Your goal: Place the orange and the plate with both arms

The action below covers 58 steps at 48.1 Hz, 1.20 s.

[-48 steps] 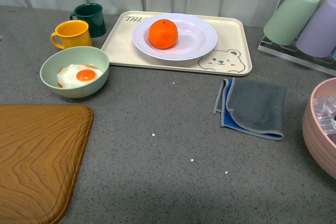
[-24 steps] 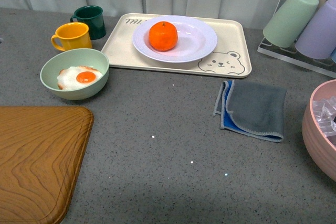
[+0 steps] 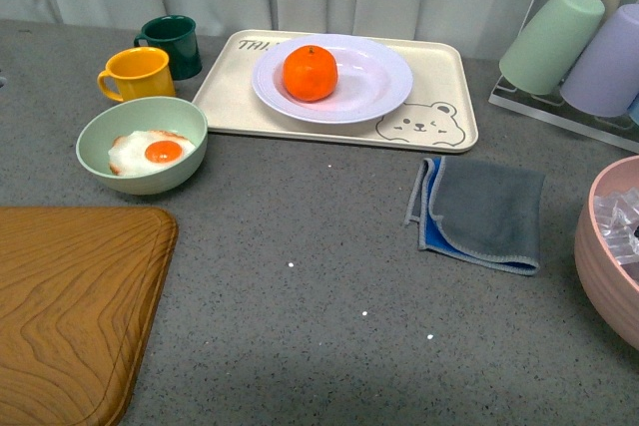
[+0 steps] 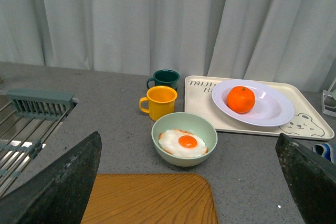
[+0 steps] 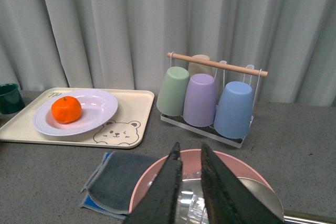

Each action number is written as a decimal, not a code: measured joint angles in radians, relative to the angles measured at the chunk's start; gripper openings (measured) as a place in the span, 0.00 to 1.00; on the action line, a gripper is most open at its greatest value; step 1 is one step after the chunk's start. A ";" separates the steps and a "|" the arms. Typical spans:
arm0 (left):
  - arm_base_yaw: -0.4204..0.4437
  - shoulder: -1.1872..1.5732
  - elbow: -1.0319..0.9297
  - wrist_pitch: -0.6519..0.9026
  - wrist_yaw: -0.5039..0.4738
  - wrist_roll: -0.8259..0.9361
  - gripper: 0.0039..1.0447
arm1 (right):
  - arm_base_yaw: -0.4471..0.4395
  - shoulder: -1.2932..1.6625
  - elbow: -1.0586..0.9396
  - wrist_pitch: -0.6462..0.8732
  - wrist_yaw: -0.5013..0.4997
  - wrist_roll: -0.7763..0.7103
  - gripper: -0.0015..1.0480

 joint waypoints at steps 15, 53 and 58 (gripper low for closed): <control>0.000 0.000 0.000 0.000 0.000 0.000 0.94 | 0.000 -0.001 0.000 0.000 0.000 0.000 0.58; 0.000 0.000 0.000 0.000 0.000 0.000 0.94 | 0.000 -0.001 0.000 0.000 0.000 0.001 0.91; 0.000 0.000 0.000 0.000 0.000 0.000 0.94 | 0.000 -0.001 0.000 0.000 0.000 0.001 0.91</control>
